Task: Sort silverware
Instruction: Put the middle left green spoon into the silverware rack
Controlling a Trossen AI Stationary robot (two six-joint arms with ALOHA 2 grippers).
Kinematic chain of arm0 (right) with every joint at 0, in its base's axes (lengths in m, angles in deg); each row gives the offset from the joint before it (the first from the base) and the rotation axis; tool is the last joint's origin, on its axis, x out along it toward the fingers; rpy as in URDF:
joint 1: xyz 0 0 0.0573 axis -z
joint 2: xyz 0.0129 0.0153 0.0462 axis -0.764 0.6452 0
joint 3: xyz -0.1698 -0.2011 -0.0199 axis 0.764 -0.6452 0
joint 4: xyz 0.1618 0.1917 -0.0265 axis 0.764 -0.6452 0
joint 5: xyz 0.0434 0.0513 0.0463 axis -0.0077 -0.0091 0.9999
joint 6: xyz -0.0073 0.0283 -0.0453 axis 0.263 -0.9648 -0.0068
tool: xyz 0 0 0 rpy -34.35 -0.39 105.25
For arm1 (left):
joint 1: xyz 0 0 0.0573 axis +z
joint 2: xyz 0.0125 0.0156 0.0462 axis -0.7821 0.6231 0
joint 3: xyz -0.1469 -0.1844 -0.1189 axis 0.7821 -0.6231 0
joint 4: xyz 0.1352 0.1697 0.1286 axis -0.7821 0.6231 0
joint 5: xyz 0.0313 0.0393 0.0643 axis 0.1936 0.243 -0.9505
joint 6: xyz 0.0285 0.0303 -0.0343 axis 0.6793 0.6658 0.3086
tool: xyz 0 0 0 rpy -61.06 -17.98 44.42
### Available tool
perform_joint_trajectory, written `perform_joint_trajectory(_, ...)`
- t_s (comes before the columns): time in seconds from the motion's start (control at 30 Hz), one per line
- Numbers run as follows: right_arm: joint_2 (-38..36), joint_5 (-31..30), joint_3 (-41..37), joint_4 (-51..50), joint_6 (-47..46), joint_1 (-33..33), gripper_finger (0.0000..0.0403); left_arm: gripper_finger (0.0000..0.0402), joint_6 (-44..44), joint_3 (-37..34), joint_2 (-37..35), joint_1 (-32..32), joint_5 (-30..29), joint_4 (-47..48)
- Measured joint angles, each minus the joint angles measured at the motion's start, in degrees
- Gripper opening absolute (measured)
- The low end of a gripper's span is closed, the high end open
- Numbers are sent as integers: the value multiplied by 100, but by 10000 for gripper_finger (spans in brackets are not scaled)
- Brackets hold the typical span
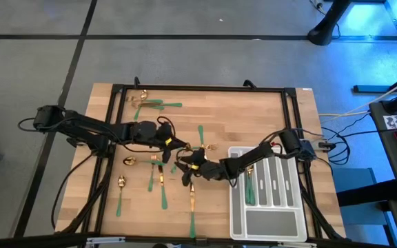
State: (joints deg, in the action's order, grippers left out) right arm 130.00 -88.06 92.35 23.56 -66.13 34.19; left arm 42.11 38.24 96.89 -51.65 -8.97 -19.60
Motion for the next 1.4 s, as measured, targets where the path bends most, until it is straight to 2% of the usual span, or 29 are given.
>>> perform_joint_trajectory(0.1,0,76,-8,-72,3,-9,112,2,137,0,0,-40,-170,19)
perform_joint_trajectory(0.3,0,21,-9,-85,122,-6,16,3,205,3,-14,-38,-195,-40)
perform_joint_trajectory(0.5,-27,227,-10,-360,193,-33,17,3,243,4,-11,-38,-207,155)
perform_joint_trajectory(0.63,-349,-14,-18,-1383,112,-156,7,22,263,7,-13,-43,-367,391)
perform_joint_trajectory(0.77,-846,-69,-16,-2795,-373,-389,7,45,292,7,-11,-40,-409,686)
perform_joint_trajectory(0.97,-1814,-555,3,-5016,-1576,-1055,3,62,337,0,4,-175,-375,861)
perform_joint_trajectory(1.13,-2787,-681,3,-6825,-2871,-1712,1,61,337,-4,4,-374,-701,902)
perform_joint_trajectory(1.23,-3262,-1002,3,-7990,-4117,-2091,0,59,339,-4,2,-539,-934,1006)
perform_joint_trajectory(1.4,-3612,-1038,3,-10135,-7075,-2983,0,60,187,-4,2,-829,-1575,1266)
